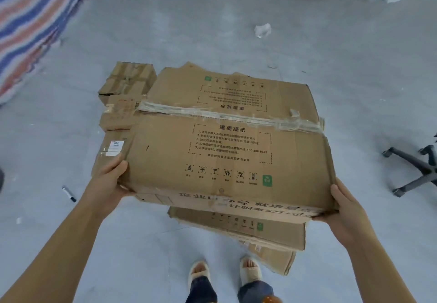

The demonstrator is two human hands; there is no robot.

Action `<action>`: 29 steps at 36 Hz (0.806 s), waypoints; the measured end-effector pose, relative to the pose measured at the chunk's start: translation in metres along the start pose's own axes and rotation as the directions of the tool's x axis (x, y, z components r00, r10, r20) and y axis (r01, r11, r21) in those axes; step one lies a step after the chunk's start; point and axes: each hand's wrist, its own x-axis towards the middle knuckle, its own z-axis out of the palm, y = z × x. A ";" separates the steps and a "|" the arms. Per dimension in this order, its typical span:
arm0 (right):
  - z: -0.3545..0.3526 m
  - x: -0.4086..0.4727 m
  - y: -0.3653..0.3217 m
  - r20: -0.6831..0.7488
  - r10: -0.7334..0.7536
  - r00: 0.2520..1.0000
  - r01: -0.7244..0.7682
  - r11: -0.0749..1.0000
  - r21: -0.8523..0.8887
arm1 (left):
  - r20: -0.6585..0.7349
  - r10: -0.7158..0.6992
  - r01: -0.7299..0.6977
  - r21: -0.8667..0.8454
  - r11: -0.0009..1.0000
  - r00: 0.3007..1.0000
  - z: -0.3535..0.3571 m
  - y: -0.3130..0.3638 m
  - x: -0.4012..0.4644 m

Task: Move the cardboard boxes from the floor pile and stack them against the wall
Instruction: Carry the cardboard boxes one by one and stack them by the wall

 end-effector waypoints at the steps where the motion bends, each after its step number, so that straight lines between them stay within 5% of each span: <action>1: -0.004 0.006 -0.003 0.025 0.008 1.000 -0.008 1.000 -0.014 | -0.016 0.004 -0.004 0.000 1.000 1.000 0.002 -0.003 -0.008; 18: -0.025 0.072 -0.051 0.357 0.173 0.918 -0.076 0.960 -0.270 | -0.360 -0.027 -0.033 -0.160 0.987 0.933 0.039 -0.083 -0.153; 29: 0.047 0.026 -0.013 0.570 0.324 0.755 0.010 0.864 -0.503 | -0.703 -0.107 -0.152 -0.296 0.943 0.703 0.008 -0.162 -0.319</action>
